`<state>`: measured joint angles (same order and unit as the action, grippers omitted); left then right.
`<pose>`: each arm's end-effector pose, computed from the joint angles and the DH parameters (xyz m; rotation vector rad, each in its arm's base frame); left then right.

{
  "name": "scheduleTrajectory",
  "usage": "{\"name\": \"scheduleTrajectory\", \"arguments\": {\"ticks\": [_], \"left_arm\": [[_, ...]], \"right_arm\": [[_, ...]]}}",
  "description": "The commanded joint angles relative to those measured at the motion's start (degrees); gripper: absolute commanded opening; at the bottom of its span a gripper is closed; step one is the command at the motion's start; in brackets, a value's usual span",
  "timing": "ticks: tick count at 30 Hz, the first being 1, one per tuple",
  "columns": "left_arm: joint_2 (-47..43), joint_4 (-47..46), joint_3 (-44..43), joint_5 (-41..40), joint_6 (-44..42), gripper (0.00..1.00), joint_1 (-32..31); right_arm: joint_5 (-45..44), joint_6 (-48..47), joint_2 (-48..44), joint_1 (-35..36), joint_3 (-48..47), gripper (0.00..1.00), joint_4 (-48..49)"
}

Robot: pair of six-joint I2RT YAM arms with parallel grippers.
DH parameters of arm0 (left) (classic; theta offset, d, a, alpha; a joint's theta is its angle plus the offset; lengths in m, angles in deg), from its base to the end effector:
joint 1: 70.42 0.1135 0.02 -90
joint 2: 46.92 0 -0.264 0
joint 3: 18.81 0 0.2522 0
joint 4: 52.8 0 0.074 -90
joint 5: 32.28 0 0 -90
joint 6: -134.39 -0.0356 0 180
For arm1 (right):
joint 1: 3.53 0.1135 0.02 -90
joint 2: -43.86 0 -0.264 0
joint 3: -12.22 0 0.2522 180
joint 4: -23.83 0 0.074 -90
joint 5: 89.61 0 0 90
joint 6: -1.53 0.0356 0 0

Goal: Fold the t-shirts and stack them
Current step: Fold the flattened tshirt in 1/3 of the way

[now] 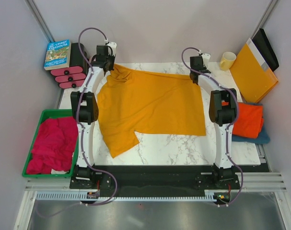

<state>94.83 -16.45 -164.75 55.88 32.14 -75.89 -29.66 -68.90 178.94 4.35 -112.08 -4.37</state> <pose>0.5691 -0.0534 0.2370 0.3099 2.1109 0.1039 0.5335 0.0558 0.1868 0.4920 2.1068 -0.3166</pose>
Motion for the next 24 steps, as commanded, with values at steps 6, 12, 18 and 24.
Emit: {"name": "scheduleTrajectory", "arguments": {"ticks": [6, 12, 18, 24], "left_arm": [[-4.4, -3.8, -0.4, -3.3, 0.8, 0.02, 0.1], [-12.7, -5.0, 6.6, -1.9, 3.4, 0.02, 0.1], [-20.3, -5.7, 12.4, -0.3, 4.6, 0.02, 0.1], [-27.2, -5.4, 19.7, 1.6, 6.1, 0.02, 0.0]], "right_arm": [[1.4, 1.0, -2.2, -0.6, -2.3, 0.00, -0.1], [1.1, 1.7, -8.7, -0.3, 3.0, 0.00, 0.6], [0.3, 1.8, -15.1, 0.1, 8.9, 0.00, 2.0], [-0.7, 2.0, -19.9, 0.6, 15.0, 0.00, 2.2]]}}
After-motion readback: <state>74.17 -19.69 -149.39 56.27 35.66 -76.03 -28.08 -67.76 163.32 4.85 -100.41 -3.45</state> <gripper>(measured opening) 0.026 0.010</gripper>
